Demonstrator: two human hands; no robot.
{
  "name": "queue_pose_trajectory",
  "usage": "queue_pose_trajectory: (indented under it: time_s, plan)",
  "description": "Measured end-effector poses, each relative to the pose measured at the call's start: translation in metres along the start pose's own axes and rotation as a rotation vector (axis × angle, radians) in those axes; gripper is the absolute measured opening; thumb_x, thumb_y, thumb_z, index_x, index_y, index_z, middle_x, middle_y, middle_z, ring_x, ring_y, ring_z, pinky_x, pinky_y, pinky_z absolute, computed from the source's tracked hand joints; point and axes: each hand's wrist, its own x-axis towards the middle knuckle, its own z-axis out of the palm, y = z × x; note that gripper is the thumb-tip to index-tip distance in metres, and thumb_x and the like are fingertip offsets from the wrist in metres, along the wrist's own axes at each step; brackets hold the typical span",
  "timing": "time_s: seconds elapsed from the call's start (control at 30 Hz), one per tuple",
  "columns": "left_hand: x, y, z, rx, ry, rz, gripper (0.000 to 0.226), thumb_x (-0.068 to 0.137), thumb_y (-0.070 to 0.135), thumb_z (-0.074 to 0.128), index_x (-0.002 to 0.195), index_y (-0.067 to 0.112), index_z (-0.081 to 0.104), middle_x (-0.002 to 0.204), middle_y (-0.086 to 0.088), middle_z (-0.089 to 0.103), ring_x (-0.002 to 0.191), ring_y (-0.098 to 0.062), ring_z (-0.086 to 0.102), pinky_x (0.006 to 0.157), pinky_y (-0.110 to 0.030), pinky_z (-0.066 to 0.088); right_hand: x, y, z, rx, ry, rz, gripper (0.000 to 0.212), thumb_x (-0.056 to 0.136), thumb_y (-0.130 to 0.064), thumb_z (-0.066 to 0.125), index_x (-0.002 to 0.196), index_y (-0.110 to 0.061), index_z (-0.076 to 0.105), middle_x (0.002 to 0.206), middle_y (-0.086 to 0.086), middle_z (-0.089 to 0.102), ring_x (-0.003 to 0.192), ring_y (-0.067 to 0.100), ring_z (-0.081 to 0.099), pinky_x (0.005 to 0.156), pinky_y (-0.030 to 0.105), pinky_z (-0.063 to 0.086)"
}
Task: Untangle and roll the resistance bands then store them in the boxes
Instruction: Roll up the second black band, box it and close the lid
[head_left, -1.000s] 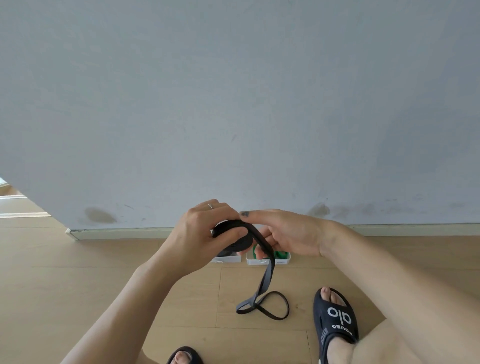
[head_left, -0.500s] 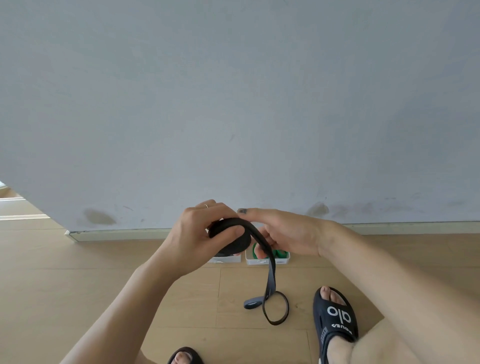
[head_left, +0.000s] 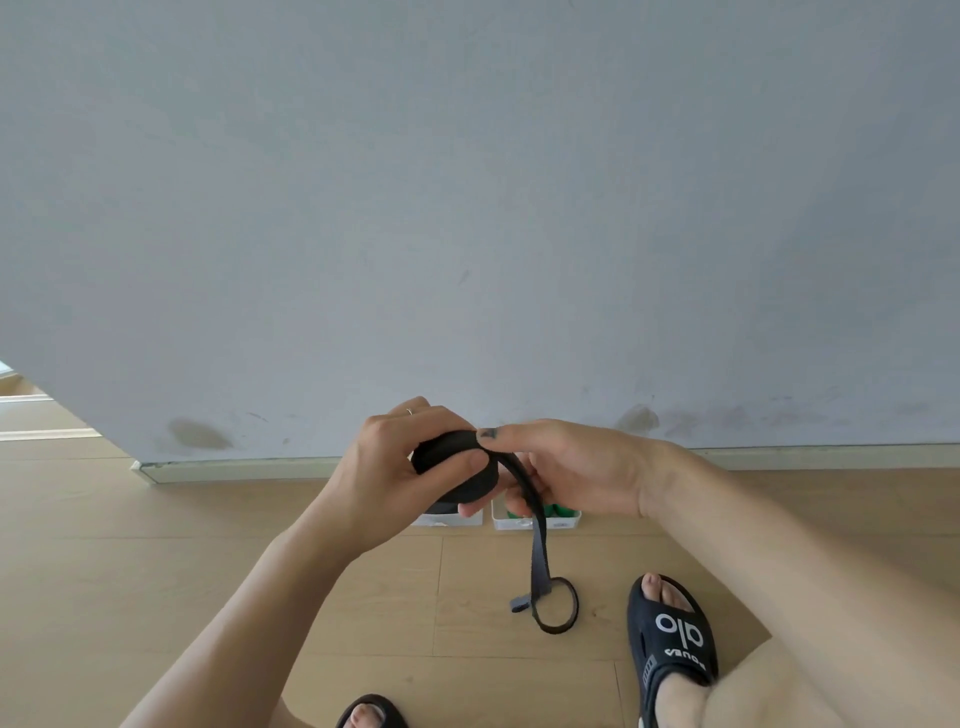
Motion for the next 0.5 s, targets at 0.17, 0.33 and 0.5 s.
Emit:
queue_pose_trajectory:
  time_s: [0.17,0.33,0.5]
  plan:
    - [0.001,-0.002,-0.001,0.205,-0.057,0.064,0.015,0.088,0.043,0.064,0.088,0.030,0.072,0.079,0.023,0.063,0.080,-0.009,0.052,0.070,-0.015,0.038,0.005,0.002,0.008,-0.142,0.210,0.007,0.047,0.092,-0.052,0.072,0.110,-0.009,0.062,0.101,0.019,0.078,0.074,0.017,0.057,0.071,0.029,0.043]
    - [0.001,-0.002,-0.001,0.178,-0.076,0.043,0.018,0.092,0.022,0.072,0.084,0.037,0.064,0.077,0.025,0.058,0.080,-0.006,0.048,0.068,-0.014,0.038,-0.001,-0.002,0.001,-0.293,0.224,0.025,0.061,0.092,-0.068,0.058,0.107,-0.009,0.061,0.084,0.009,0.073,0.067,0.014,0.056,0.068,0.028,0.047]
    - [0.006,-0.002,-0.011,0.017,0.007,-0.093,0.021,0.091,0.008,0.076,0.086,0.029,0.070,0.079,0.019,0.063,0.075,-0.006,0.051,0.071,-0.010,0.038,-0.007,-0.007,-0.010,-0.260,0.379,-0.137,0.040,0.100,-0.045,0.064,0.100,-0.005,0.064,0.059,-0.005,0.050,0.055,0.012,0.039,0.061,0.023,0.036]
